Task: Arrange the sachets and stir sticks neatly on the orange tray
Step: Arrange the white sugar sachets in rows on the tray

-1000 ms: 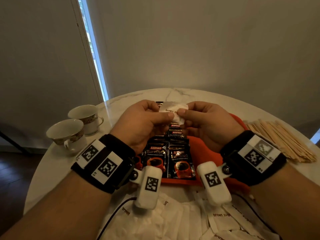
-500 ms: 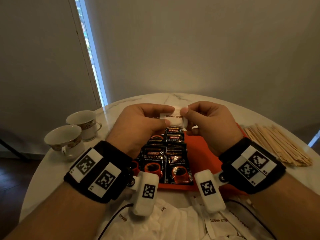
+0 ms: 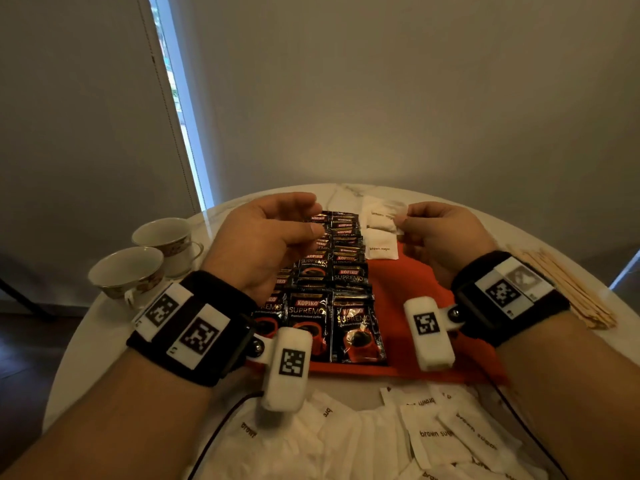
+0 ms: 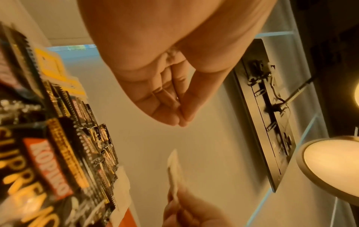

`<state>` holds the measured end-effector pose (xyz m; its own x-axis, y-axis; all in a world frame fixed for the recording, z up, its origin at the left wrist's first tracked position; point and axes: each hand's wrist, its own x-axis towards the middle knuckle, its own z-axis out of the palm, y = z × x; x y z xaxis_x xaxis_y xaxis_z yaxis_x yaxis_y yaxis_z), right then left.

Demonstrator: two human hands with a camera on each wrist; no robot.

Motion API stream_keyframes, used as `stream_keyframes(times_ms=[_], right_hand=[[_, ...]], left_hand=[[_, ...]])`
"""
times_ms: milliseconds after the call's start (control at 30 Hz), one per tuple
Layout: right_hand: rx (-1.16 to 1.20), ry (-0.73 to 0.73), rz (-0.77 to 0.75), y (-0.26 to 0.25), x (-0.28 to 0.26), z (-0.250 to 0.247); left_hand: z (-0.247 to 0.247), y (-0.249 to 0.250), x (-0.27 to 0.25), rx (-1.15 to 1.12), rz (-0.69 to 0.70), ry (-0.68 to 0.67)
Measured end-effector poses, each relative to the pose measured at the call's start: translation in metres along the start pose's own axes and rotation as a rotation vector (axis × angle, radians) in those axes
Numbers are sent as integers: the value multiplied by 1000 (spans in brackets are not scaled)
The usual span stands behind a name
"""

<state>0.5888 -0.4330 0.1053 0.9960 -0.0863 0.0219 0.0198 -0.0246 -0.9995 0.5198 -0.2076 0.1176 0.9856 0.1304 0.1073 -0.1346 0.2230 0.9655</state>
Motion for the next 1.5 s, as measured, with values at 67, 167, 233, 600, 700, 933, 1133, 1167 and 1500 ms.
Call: stream_keyframes(times_ms=[67, 167, 233, 600, 700, 933, 1133, 1167, 1500], right_hand=[[-127, 92, 83, 10, 20, -8], [-304, 68, 220, 25, 41, -14], [-416, 16, 284, 30, 47, -12], [-487, -37, 346, 22, 44, -3], [-450, 4, 309, 21, 39, -8], [-470, -124, 337, 15, 18, 1], [-434, -191, 256, -1, -1, 1], [-458, -235, 227, -5, -9, 2], [-931, -648, 52, -30, -112, -2]], left_hand=[[-4, 0, 3, -39, -15, 30], [-5, -3, 6, -52, -26, 49], [-6, -5, 7, -46, -29, 55], [-10, -5, 10, -40, -41, 66], [-10, -6, 11, -40, -46, 69], [-11, -7, 12, -29, -53, 72], [-10, 0, 10, -39, -72, 81], [-9, 2, 8, -36, -79, 82], [11, 31, -46, 214, -87, -75]])
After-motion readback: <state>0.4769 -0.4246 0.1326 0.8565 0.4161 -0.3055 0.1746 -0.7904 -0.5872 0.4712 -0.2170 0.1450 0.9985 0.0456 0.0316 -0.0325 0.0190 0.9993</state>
